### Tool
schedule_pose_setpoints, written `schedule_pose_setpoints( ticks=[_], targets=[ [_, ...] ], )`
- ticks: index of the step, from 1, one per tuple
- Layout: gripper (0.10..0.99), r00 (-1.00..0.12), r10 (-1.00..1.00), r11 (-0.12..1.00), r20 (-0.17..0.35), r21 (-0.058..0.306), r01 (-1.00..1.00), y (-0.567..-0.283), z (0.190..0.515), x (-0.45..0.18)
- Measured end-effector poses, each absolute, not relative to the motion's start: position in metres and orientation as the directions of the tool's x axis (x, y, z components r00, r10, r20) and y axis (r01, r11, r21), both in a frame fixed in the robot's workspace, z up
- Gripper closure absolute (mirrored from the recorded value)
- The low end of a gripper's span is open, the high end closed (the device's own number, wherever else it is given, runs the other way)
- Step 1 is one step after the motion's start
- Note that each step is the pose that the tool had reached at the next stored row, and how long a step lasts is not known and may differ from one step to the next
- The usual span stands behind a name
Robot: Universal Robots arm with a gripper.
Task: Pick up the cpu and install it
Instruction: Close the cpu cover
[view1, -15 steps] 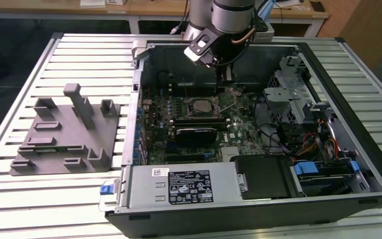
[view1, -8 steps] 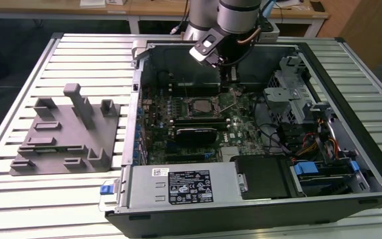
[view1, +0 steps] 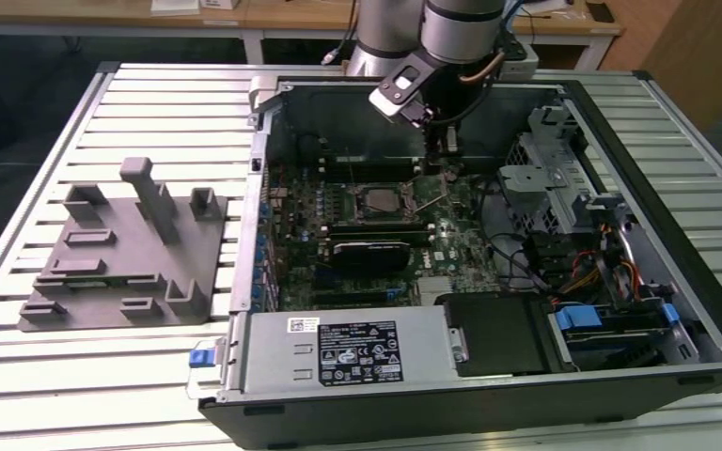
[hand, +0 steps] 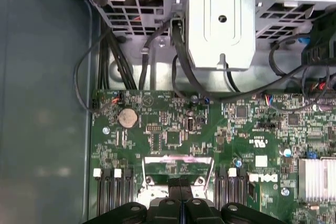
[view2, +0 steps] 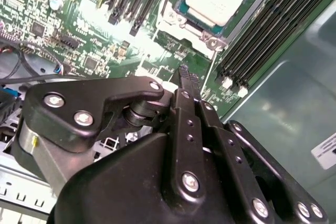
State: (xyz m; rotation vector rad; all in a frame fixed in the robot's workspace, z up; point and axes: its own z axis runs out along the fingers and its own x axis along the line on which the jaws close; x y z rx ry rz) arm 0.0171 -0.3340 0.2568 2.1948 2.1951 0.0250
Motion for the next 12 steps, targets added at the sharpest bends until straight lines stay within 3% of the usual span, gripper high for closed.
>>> schedule_pose_setpoints(
  ticks=[12],
  targets=[
    [0.98, 0.0, 1.0, 0.0, -0.015, 0.038, 0.999, -0.334, 0.257, 0.037]
  ],
)
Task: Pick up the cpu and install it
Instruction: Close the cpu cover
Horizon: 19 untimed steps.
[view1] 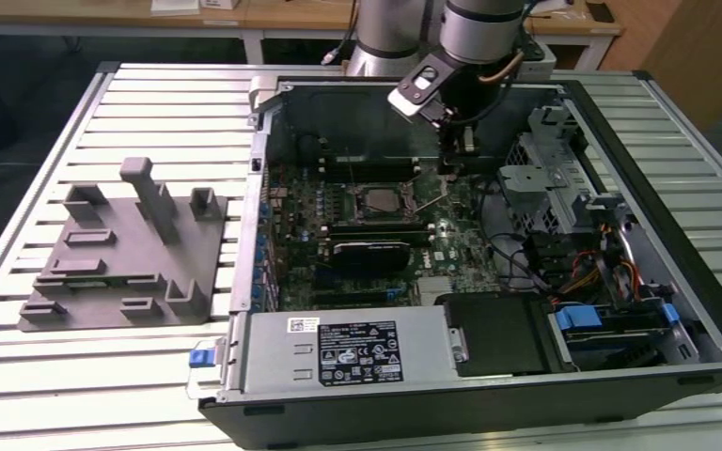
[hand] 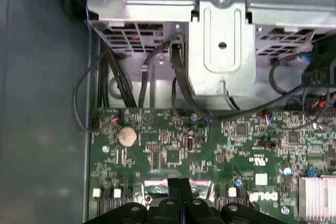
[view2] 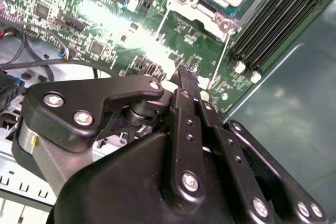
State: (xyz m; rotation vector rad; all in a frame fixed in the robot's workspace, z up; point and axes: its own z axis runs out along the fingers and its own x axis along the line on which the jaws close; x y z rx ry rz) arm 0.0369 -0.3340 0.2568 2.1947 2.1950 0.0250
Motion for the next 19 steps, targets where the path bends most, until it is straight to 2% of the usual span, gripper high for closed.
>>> schedule_pose_setpoints(
  ticks=[19],
  targets=[
    [0.98, 0.0, 1.0, 0.0, -0.015, 0.038, 0.999, -0.334, 0.257, 0.063]
  ],
)
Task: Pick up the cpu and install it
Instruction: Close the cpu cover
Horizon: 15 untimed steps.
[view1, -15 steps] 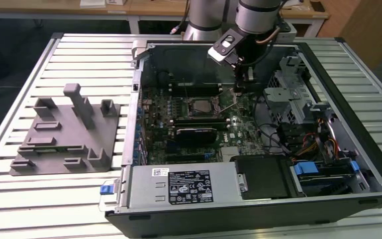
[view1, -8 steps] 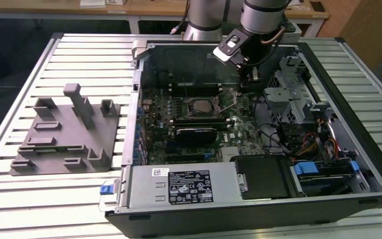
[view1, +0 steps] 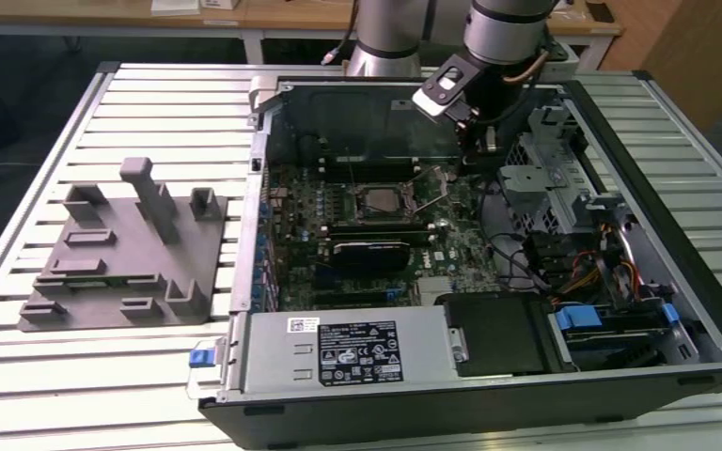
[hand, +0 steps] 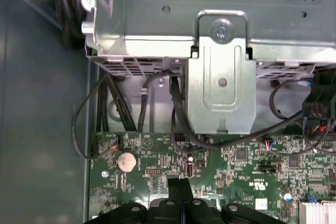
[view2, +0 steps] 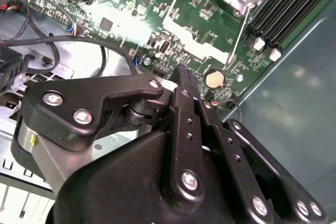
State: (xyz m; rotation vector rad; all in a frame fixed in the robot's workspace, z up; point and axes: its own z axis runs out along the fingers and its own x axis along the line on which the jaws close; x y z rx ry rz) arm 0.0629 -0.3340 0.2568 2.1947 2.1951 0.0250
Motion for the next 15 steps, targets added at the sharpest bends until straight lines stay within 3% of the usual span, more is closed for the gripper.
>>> schedule_pose_setpoints(
  ticks=[15],
  targets=[
    [0.98, 0.0, 1.0, 0.0, -0.015, 0.038, 0.999, -0.334, 0.251, 0.073]
  ],
)
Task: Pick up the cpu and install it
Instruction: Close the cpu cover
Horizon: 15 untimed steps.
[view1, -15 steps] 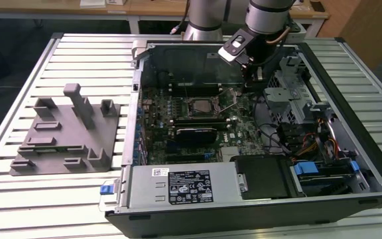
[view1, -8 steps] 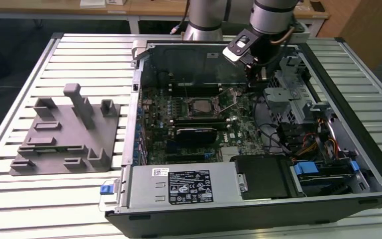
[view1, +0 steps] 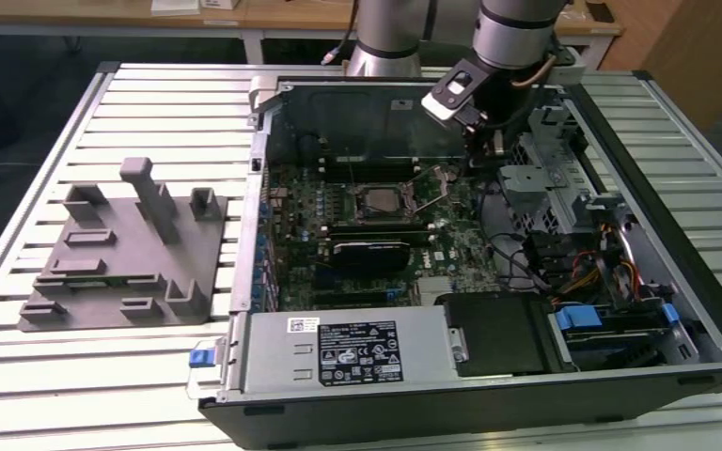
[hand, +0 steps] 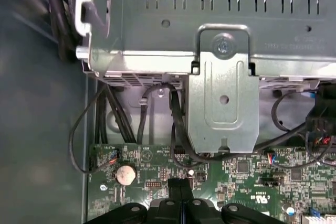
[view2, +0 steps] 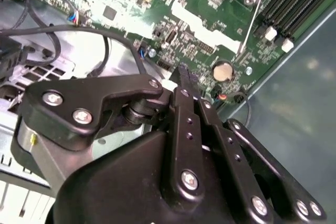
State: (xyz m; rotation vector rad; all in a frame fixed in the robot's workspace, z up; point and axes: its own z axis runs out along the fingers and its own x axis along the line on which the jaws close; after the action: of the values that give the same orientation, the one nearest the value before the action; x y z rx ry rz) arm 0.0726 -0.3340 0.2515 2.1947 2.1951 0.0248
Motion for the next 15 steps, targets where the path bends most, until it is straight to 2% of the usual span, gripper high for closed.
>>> schedule_pose_setpoints(
  ticks=[15],
  targets=[
    [0.98, 0.0, 1.0, 0.0, -0.015, 0.038, 0.999, -0.334, 0.24, 0.047]
  ],
)
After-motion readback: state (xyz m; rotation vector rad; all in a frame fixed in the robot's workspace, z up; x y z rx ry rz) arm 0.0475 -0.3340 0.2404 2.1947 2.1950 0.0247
